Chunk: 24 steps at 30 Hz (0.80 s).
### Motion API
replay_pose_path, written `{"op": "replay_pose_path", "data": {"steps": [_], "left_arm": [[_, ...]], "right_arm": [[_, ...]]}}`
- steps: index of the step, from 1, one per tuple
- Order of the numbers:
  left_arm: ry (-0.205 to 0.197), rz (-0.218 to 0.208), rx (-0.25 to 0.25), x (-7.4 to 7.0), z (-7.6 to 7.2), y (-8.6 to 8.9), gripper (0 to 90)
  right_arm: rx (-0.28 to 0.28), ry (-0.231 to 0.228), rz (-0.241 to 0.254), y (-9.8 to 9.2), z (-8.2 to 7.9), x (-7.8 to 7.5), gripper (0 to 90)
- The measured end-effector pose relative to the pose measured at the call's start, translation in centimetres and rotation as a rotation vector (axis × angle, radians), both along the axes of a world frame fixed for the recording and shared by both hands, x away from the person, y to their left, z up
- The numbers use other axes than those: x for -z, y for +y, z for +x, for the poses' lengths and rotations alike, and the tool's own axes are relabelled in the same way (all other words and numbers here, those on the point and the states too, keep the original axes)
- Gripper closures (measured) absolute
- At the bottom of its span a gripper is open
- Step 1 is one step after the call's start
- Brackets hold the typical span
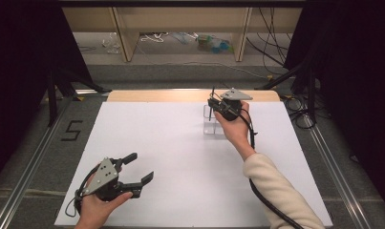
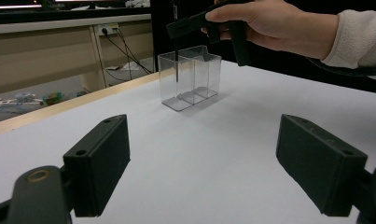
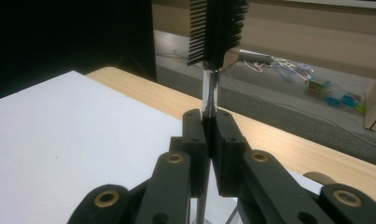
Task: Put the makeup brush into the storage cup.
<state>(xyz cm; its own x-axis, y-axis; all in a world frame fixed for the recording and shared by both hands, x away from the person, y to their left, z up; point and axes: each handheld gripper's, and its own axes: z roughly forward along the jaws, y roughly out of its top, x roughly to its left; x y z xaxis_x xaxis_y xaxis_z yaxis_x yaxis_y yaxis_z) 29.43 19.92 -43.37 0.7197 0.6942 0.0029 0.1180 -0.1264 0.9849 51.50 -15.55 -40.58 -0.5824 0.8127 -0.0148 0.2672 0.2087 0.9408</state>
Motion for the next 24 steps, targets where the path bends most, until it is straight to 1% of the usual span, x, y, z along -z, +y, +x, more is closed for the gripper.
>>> {"op": "replay_pose_path", "data": {"steps": [5,6,7,8,11,12,13,15,18,19,21,22,24], "left_arm": [[0.000,0.000,0.000,0.00,0.01,0.00,17.4],[-0.001,0.000,0.000,0.00,0.01,0.00,17.4],[0.000,0.001,0.000,0.00,0.00,0.00,17.4],[0.000,0.000,0.000,0.00,0.00,0.00,17.4],[0.001,0.000,0.000,0.01,0.01,-0.01,17.4],[0.001,-0.001,0.000,0.01,-0.01,-0.02,17.3],[-0.001,0.002,0.001,0.00,0.01,-0.01,17.4],[0.002,0.000,0.000,0.02,0.00,-0.01,17.4],[0.001,0.000,0.000,0.03,0.00,-0.03,17.3],[0.002,0.000,0.000,0.02,0.00,-0.03,17.3],[0.002,-0.001,0.000,0.01,-0.02,-0.02,17.4],[-0.001,0.001,0.001,0.00,0.00,0.00,17.4],[0.002,-0.002,0.000,0.02,-0.02,-0.02,17.3]], "right_arm": [[-0.003,0.003,-0.001,0.06,0.03,0.14,85.3],[-0.002,0.020,0.001,0.09,-0.06,0.14,85.3],[0.000,0.021,0.005,0.15,-0.06,0.18,85.4],[0.000,0.002,-0.001,0.09,0.05,0.23,85.3],[-0.003,0.014,0.001,0.09,0.03,0.30,85.3],[-0.002,0.015,0.002,0.11,0.04,0.34,85.3],[-0.002,0.006,-0.003,0.09,0.09,0.37,85.3],[-0.002,0.020,-0.004,0.10,0.04,0.38,85.3],[-0.002,0.012,-0.009,0.09,0.08,0.47,85.3],[-0.004,0.025,-0.006,0.11,0.02,0.48,85.3],[-0.001,0.012,-0.005,0.16,0.10,0.61,85.3],[-0.003,0.021,-0.003,0.19,0.07,0.63,85.3],[0.004,0.018,-0.007,0.19,0.07,0.66,85.3]]}}
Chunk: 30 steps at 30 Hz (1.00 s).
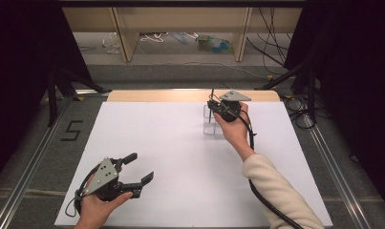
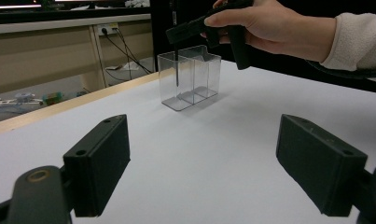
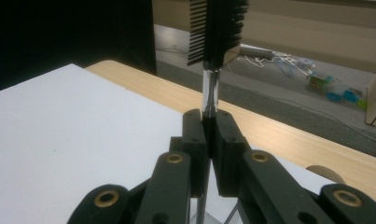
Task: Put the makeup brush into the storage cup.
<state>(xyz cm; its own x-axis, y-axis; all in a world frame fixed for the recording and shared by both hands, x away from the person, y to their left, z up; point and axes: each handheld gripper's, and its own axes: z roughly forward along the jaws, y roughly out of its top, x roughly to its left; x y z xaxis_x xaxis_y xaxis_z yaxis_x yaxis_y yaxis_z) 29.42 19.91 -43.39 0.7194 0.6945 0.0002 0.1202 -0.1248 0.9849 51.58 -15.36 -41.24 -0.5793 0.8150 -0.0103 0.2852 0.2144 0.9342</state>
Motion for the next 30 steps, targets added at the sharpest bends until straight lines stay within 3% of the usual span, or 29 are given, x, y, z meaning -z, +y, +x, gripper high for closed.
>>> {"op": "replay_pose_path", "data": {"steps": [11,15,30], "left_arm": [[-0.002,0.002,0.003,0.01,0.04,-0.01,17.4],[-0.003,0.003,0.003,0.01,0.05,-0.01,17.3],[-0.001,0.001,0.002,0.02,0.05,-0.02,17.3]], "right_arm": [[-0.005,0.028,0.004,-0.02,-0.02,0.15,85.3],[-0.006,0.009,-0.003,-0.07,0.12,0.30,85.3],[-0.001,0.018,-0.007,-0.04,0.16,0.52,85.3]]}}
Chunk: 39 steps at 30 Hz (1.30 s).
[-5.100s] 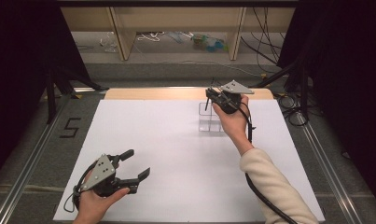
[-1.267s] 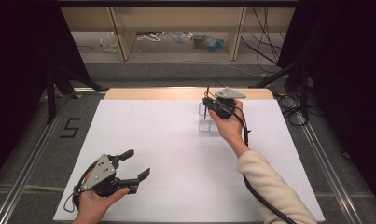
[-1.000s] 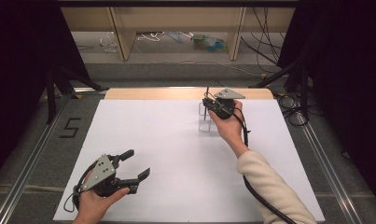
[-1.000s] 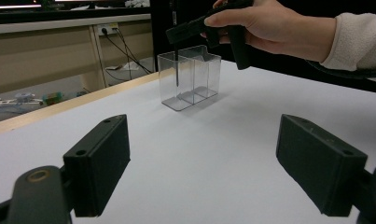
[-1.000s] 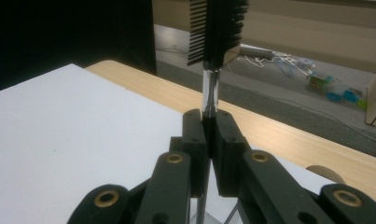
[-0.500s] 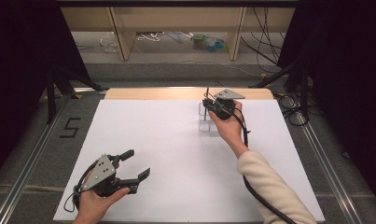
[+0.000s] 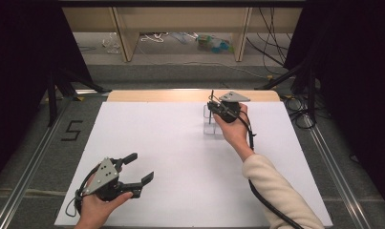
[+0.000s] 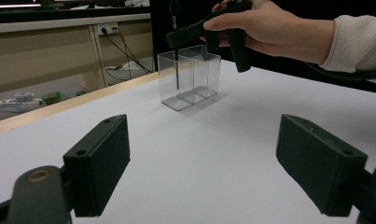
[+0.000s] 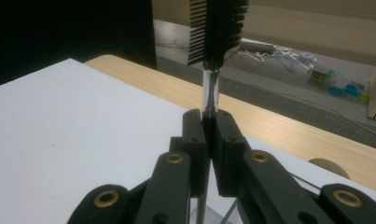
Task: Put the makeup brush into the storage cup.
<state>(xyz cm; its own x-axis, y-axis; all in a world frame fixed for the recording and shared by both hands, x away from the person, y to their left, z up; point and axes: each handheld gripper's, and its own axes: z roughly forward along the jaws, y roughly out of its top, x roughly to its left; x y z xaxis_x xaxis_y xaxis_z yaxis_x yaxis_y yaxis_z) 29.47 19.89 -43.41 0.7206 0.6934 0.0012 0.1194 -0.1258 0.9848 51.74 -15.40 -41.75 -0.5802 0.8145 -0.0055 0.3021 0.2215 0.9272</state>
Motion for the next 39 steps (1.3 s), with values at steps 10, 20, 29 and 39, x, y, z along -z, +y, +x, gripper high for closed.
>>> {"op": "replay_pose_path", "data": {"steps": [10,20,29,39], "left_arm": [[0.000,0.000,-0.001,0.0,0.0,0.0,17.3],[-0.001,0.001,-0.001,0.0,0.0,0.0,17.3],[-0.002,0.002,-0.002,-0.1,0.0,0.1,17.3],[-0.003,0.002,-0.003,-0.1,0.0,0.0,17.3]], "right_arm": [[-0.006,0.012,0.009,0.1,0.1,-0.2,45.9],[0.005,0.008,-0.016,0.1,0.1,-0.5,17.2],[0.008,0.006,-0.018,-0.3,-0.2,-0.9,17.1],[-0.003,-0.009,-0.014,-1.0,-1.2,-1.5,17.2]]}}
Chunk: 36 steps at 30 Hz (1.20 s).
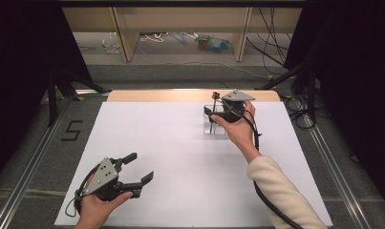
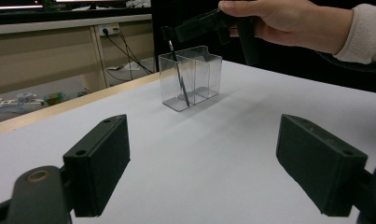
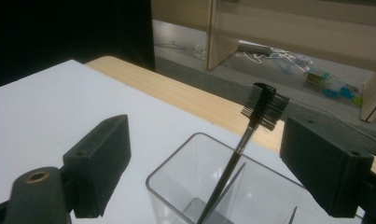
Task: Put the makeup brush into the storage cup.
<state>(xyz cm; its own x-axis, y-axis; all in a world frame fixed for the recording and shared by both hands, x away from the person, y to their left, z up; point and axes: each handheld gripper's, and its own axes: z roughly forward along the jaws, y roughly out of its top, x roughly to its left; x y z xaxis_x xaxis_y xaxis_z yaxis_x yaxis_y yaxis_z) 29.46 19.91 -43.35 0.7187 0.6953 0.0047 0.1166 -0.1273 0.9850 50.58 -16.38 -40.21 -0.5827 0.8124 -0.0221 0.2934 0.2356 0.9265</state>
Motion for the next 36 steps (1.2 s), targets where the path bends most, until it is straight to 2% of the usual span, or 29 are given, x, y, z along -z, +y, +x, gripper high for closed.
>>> {"op": "replay_pose_path", "data": {"steps": [3,4,5,10,13,15,16,20,31,34,36], "left_arm": [[0.002,-0.002,-0.001,0.0,0.0,0.0,17.3],[0.002,-0.001,-0.001,0.0,0.0,0.0,17.3],[-0.002,0.003,0.001,0.0,0.1,0.0,17.3],[-0.002,0.003,0.003,0.0,0.1,-0.1,17.3],[-0.003,0.004,0.003,0.0,0.1,-0.1,17.3],[-0.003,0.004,0.003,0.0,0.1,-0.1,17.3],[-0.003,0.004,0.003,0.0,0.1,-0.1,17.3],[-0.002,0.004,0.002,0.0,0.1,0.0,17.3],[-0.003,0.003,0.001,0.0,0.1,-0.1,17.2],[-0.002,0.003,0.001,0.0,0.1,-0.1,17.2],[-0.004,0.002,0.001,0.0,0.1,-0.1,17.2]], "right_arm": [[-0.010,0.003,0.000,-0.3,-0.3,-0.1,17.7],[-0.009,0.022,0.003,-0.4,-0.6,-0.2,17.7],[-0.009,0.005,0.001,-0.6,-0.6,-0.2,17.7],[-0.013,0.001,0.004,-1.1,-1.0,-0.1,17.7],[-0.016,0.018,0.008,-1.3,-1.3,-0.1,17.9],[-0.021,0.006,0.003,-1.4,-1.4,-0.1,17.9],[-0.024,0.020,0.013,-1.4,-1.5,-0.1,17.9],[-0.030,0.010,-0.002,-1.6,-1.9,-0.2,18.0],[-0.046,0.016,0.018,-2.2,-3.2,-0.4,18.8],[-0.062,0.000,0.020,-2.4,-3.5,-0.4,19.0],[-0.071,0.005,0.024,-2.6,-3.8,-0.5,19.2]]}}
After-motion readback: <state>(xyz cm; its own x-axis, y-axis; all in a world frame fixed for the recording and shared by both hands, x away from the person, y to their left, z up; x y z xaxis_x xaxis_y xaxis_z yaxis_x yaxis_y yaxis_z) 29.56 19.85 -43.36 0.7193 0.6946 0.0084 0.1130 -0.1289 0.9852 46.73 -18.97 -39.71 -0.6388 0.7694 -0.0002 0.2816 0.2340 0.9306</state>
